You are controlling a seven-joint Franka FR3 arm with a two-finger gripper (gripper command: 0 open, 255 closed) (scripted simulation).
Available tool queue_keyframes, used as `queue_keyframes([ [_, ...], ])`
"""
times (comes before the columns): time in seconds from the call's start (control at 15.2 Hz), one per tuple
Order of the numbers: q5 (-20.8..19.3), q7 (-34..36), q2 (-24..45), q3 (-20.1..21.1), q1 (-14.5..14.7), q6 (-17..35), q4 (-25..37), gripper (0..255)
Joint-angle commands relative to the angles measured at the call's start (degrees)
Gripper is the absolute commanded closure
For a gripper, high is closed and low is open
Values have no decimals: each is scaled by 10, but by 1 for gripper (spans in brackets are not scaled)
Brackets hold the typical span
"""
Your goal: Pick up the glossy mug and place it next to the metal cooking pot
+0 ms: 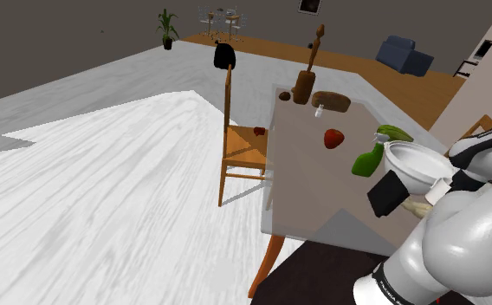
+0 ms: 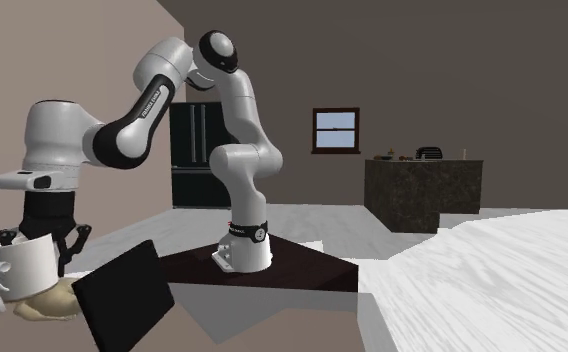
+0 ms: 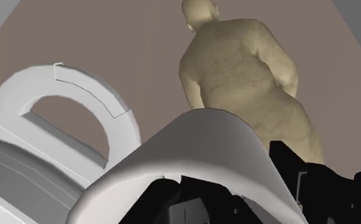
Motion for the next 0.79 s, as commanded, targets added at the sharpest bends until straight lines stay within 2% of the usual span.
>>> queue_keyframes([
  [0.0,-13,6,-4,-62,53,0,-23,255],
  [0.46,10,-10,8,-70,64,4,-24,255],
  [0.53,9,-2,8,-81,83,4,-21,0],
  [0.59,-12,13,3,-146,143,20,-22,0],
  [0.66,5,-12,12,-90,74,30,-47,0],
  [0.73,29,-19,19,-33,33,12,-40,0],
])
